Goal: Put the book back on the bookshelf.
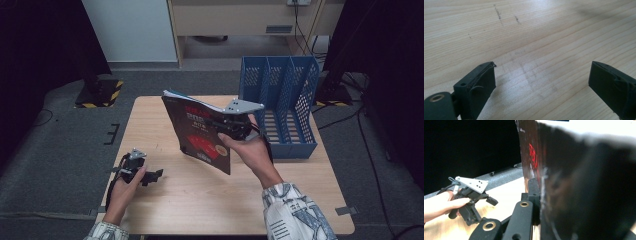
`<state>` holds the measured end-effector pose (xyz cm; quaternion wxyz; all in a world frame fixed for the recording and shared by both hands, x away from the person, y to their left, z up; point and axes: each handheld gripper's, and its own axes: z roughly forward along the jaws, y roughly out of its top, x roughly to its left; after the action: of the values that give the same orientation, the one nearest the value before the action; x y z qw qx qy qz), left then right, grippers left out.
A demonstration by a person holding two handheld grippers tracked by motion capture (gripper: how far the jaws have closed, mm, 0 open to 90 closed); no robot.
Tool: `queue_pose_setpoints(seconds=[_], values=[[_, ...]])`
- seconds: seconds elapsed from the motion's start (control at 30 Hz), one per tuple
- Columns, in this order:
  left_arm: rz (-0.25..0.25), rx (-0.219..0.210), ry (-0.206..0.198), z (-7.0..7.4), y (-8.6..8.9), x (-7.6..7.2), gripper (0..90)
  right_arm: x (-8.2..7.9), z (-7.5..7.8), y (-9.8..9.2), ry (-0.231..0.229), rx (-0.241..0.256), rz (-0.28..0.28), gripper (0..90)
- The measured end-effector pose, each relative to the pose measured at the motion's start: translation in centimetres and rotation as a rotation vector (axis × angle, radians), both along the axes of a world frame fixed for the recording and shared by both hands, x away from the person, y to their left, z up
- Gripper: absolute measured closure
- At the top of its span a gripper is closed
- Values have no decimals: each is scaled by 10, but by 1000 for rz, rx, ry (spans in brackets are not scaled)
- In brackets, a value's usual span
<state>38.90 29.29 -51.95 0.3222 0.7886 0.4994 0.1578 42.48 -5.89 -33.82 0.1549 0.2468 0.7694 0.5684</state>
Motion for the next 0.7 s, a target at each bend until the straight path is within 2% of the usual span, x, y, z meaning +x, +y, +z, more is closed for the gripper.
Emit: queue_pose_setpoints(seconds=[0.2,0.33,0.7], values=[[2,17,16,-4,0,1,60,0,5,-2,1,4,-15,870],[3,29,22,-7,0,3,56,-1,9,-5,14,24,-26,870],[-8,51,7,-9,-3,2,29,-4,24,-12,14,47,-45,870]])
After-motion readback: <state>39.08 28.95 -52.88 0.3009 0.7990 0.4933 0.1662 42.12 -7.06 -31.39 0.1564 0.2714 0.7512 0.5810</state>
